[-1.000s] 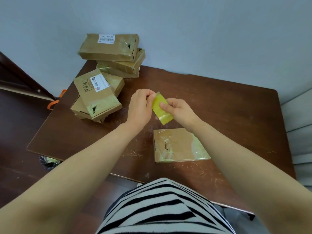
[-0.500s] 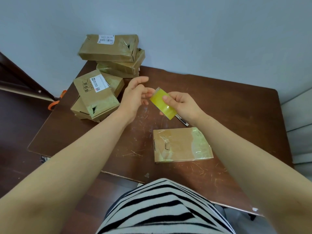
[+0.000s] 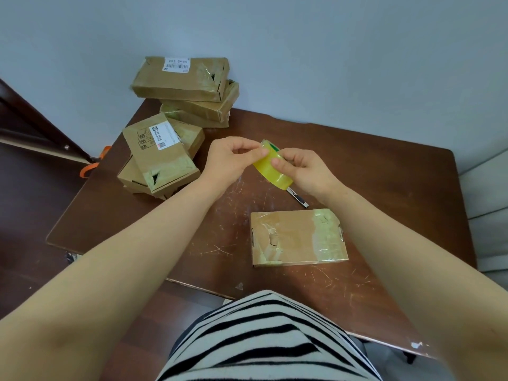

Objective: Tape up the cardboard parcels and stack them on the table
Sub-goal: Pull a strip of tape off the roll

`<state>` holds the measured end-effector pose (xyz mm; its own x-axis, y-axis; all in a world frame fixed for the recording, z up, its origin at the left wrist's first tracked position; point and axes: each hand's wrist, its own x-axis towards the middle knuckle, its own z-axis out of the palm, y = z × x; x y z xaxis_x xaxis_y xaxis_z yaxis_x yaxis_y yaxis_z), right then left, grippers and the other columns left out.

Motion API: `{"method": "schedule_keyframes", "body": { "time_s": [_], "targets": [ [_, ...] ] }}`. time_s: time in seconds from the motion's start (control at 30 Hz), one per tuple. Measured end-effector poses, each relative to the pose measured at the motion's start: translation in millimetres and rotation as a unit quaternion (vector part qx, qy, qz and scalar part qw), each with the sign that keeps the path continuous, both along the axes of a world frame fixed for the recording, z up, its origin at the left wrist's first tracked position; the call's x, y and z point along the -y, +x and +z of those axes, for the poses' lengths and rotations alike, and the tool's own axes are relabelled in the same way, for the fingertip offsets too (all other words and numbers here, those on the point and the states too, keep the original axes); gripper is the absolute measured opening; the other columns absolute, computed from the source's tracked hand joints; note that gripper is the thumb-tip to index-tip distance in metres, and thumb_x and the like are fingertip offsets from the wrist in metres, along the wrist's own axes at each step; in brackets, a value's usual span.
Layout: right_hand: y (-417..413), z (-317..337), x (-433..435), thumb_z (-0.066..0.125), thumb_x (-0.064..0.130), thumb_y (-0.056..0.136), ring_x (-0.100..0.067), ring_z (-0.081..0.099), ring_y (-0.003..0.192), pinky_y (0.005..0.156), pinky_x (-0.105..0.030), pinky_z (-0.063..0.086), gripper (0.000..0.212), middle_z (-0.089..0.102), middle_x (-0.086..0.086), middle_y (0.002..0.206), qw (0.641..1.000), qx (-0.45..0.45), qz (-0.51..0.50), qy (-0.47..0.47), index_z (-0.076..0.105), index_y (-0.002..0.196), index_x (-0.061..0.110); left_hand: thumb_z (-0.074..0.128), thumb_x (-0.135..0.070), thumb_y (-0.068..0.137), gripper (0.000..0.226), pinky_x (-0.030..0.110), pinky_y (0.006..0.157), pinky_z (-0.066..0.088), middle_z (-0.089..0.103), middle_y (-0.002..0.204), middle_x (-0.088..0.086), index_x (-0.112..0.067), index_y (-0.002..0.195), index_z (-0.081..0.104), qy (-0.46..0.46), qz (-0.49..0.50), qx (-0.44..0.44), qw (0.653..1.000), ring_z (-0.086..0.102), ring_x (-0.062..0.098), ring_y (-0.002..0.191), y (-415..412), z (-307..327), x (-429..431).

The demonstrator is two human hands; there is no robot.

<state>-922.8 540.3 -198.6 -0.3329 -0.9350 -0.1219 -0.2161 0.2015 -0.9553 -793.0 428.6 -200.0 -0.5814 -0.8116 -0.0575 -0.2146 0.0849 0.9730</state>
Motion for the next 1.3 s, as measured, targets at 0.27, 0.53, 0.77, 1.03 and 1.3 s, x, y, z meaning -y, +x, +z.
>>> {"method": "schedule_keyframes", "body": {
  "time_s": [0.27, 0.53, 0.77, 1.03, 1.3],
  "targets": [
    [-2.9, 1.5, 0.1, 0.055, 0.016, 0.095, -0.005, 0.063, 0.057, 0.052, -0.016, 0.047, 0.019, 0.069, 0.005, 0.063, 0.995, 0.097, -0.021, -0.010, 0.068, 0.082, 0.012, 0.063, -0.015, 0.090, 0.006, 0.023, 0.077, 0.048, 0.066, 0.084, -0.001, -0.014, 0.088, 0.069, -0.079, -0.003, 0.009, 0.997, 0.057, 0.007, 0.078, -5.1, -3.3, -3.1],
    [-6.8, 2.7, 3.4, 0.061, 0.019, 0.090, -0.009, 0.064, 0.058, 0.052, -0.017, 0.048, 0.024, 0.071, 0.003, 0.066, 0.987, 0.146, -0.066, -0.016, 0.072, 0.069, 0.019, 0.061, -0.022, 0.092, 0.007, 0.030, 0.081, 0.052, 0.067, 0.088, -0.006, -0.024, 0.089, 0.067, -0.080, 0.006, 0.017, 0.997, 0.059, 0.005, 0.081, -6.0, -2.8, -3.2],
    [-11.4, 8.0, 5.2, 0.066, 0.010, 0.086, -0.019, 0.068, 0.080, 0.070, -0.029, 0.054, 0.030, 0.067, -0.004, 0.102, 0.985, 0.140, -0.095, -0.016, 0.058, 0.113, 0.023, 0.059, -0.023, 0.093, 0.009, 0.049, 0.084, 0.052, 0.065, 0.084, -0.004, -0.021, 0.092, 0.068, -0.073, 0.030, 0.013, 0.997, 0.056, 0.012, 0.077, -2.1, -3.1, -11.7],
    [-11.5, 29.2, 12.6, 0.052, 0.002, 0.091, -0.022, 0.065, 0.094, 0.088, -0.036, 0.052, 0.027, 0.068, -0.011, 0.111, 0.990, 0.135, -0.011, 0.037, 0.067, 0.109, 0.015, 0.056, -0.026, 0.094, 0.013, 0.045, 0.077, 0.053, 0.060, 0.095, -0.006, -0.016, 0.096, 0.065, -0.207, 0.054, 0.023, 0.977, 0.061, 0.014, 0.082, 1.2, -3.9, -19.4],
    [-4.7, 35.8, 21.6, 0.054, 0.007, 0.090, -0.015, 0.062, 0.084, 0.079, -0.031, 0.051, 0.019, 0.069, -0.003, 0.098, 0.998, -0.017, -0.067, 0.004, 0.069, 0.087, 0.017, 0.056, -0.019, 0.094, 0.012, 0.045, 0.083, 0.056, 0.052, 0.102, -0.009, -0.020, 0.091, 0.067, -0.129, 0.040, -0.059, 0.989, 0.067, 0.020, 0.087, -3.1, 8.9, -19.2]
  ]
}}
